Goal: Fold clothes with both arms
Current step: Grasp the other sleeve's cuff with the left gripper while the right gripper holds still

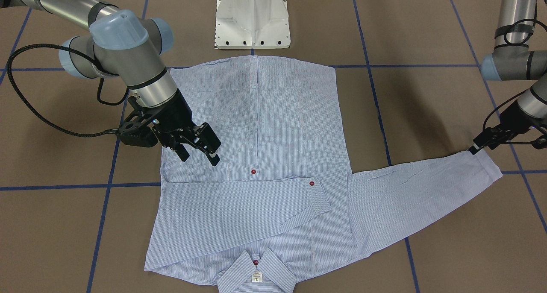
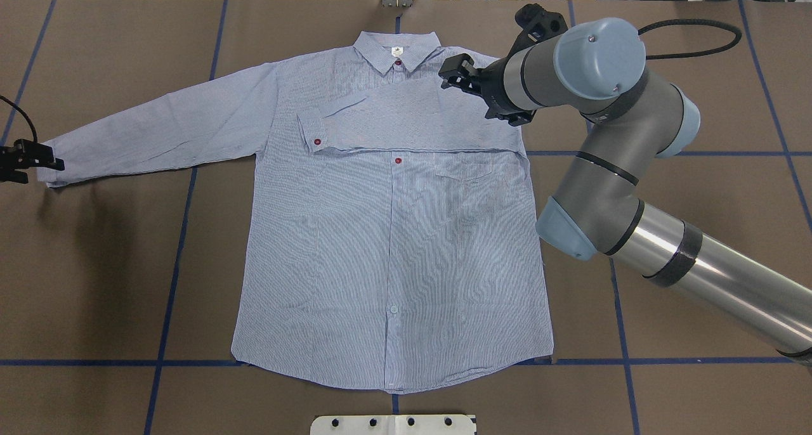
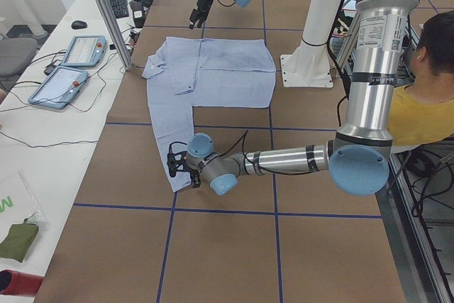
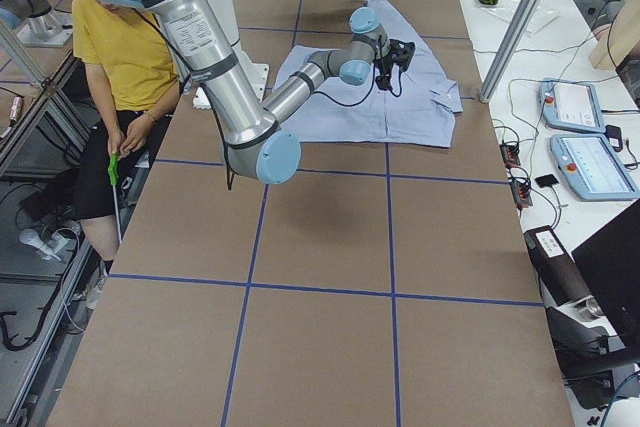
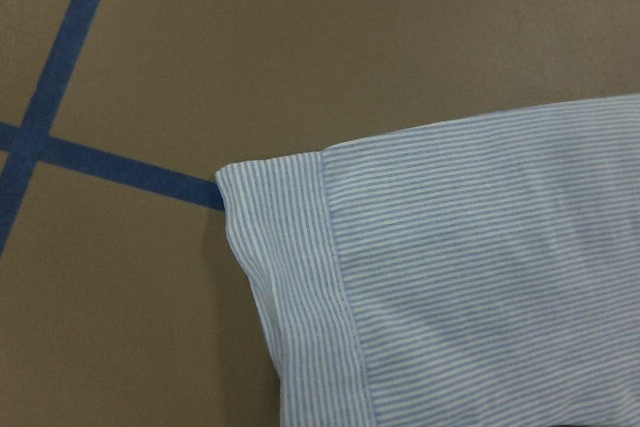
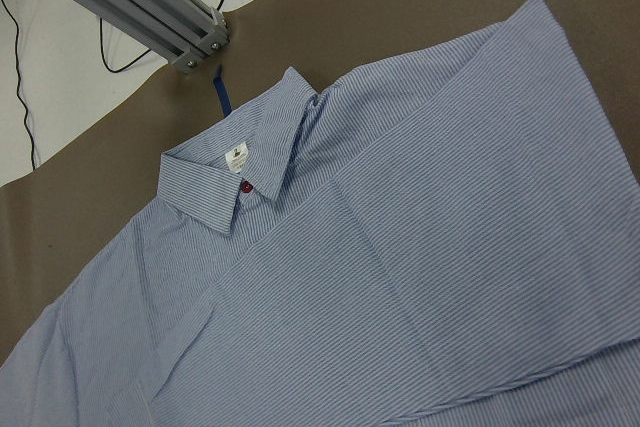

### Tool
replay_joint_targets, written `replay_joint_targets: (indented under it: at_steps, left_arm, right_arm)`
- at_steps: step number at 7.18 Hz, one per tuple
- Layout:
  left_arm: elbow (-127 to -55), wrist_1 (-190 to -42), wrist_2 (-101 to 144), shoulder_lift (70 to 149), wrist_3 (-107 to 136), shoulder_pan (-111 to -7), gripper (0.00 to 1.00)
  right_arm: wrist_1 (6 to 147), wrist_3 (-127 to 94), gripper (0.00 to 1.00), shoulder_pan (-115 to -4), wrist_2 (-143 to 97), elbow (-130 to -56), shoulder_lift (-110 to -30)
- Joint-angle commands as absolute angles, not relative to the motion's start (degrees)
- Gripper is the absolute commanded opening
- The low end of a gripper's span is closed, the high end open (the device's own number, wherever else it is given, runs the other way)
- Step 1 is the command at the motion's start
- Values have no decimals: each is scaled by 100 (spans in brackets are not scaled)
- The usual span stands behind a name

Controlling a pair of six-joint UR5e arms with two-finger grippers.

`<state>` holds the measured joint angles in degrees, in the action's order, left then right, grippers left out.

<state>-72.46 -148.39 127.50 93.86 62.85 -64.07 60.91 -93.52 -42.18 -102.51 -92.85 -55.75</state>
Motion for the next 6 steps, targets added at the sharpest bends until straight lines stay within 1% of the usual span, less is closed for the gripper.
replay_joint_targets:
  at_steps: [1, 2, 3, 4, 6]
  left_arm:
    - [-7120, -14845, 12744, 9422, 6284, -6407, 67]
    - [-7058, -14845, 12744, 9457, 6284, -6407, 64]
    - [-7058, -14845, 12744, 9457, 6284, -6407, 64]
    - [-7049, -14845, 12744, 9457, 6284, -6407, 54]
    - [-7066, -14845, 12753, 9448, 6319, -6407, 0]
  right_arm:
    - [6091, -9352, 100, -4219, -10248, -9281, -5581]
    - [6091, -9352, 100, -4219, -10248, -9281, -5590]
    - [6091, -9352, 100, -4219, -10239, -9281, -5590]
    - [6091, -9352, 100, -4210, -10239, -9281, -5590]
    - [6091, -9352, 100, -4210, -10239, -9281, -5581]
